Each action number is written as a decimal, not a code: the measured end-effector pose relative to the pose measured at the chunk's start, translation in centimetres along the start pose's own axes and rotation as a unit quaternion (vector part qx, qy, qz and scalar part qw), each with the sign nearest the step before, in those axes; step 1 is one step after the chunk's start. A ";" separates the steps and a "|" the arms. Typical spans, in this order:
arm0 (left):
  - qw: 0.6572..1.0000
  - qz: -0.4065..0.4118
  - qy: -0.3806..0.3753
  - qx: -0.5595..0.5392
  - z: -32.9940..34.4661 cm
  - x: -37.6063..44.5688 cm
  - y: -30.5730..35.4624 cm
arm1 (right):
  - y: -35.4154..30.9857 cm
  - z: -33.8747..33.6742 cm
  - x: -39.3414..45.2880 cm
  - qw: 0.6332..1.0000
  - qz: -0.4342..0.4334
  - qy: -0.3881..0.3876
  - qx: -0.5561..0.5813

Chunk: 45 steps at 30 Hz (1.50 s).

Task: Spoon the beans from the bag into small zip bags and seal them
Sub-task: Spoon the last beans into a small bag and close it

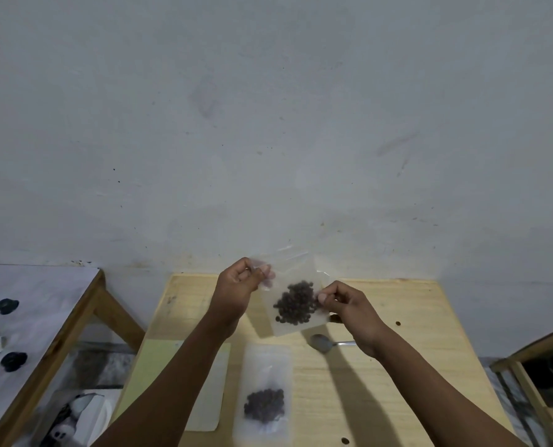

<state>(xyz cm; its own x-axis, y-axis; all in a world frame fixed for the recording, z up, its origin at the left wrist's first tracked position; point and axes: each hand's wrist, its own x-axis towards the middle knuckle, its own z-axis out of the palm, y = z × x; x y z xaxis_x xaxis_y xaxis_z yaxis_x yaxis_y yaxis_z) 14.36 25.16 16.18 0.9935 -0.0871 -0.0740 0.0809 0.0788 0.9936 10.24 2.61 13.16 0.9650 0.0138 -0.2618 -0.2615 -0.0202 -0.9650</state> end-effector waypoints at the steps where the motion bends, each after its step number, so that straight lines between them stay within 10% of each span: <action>1: 1.000 -0.001 0.000 -0.004 0.0 -0.1 -0.1 | 0.1 0.0 0.1 1.000 0.013 -0.001 0.024; 18: 0.963 0.087 -0.124 0.224 0.3 0.1 0.7 | -6.5 1.9 0.6 0.912 -0.201 -0.017 -0.356; 45: 0.958 0.132 -0.067 0.245 -1.0 -1.6 1.6 | -6.5 4.5 0.1 0.860 -0.239 -0.027 -0.450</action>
<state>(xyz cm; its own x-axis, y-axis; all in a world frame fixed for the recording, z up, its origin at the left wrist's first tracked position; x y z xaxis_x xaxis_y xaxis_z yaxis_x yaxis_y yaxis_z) 13.01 26.45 17.76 0.9519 -0.2585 0.1644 -0.2523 -0.3571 0.8993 12.01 7.21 19.37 0.9498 0.2809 0.1379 0.3083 -0.7645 -0.5661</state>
